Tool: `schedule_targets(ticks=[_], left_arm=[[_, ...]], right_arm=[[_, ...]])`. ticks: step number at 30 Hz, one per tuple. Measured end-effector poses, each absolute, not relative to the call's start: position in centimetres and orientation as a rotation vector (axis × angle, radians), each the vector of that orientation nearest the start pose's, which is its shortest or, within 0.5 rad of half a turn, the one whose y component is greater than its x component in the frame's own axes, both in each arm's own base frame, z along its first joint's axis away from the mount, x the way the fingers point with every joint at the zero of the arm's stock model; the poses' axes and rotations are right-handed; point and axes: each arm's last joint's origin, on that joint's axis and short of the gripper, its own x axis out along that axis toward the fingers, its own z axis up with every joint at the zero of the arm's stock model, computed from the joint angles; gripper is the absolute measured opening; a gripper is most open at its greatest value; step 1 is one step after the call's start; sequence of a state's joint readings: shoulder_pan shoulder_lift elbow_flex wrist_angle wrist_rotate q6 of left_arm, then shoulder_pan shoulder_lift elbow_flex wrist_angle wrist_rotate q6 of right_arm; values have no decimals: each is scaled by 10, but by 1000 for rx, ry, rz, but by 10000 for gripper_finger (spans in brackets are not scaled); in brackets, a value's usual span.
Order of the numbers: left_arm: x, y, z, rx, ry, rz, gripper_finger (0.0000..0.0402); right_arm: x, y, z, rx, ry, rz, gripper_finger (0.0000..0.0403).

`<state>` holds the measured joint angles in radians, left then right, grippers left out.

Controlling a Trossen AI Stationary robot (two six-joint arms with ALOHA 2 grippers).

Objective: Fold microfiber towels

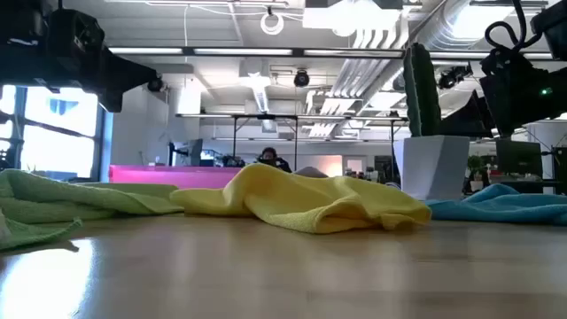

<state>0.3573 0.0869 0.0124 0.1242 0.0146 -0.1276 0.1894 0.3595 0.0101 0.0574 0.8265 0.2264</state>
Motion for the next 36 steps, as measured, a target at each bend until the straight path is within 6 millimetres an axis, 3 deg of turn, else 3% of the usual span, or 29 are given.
schedule_targets(ticks=[36], left_arm=[[96,36,173,-120,-72,353,5]], right_arm=[[111,0,149,137,117,-654,142]])
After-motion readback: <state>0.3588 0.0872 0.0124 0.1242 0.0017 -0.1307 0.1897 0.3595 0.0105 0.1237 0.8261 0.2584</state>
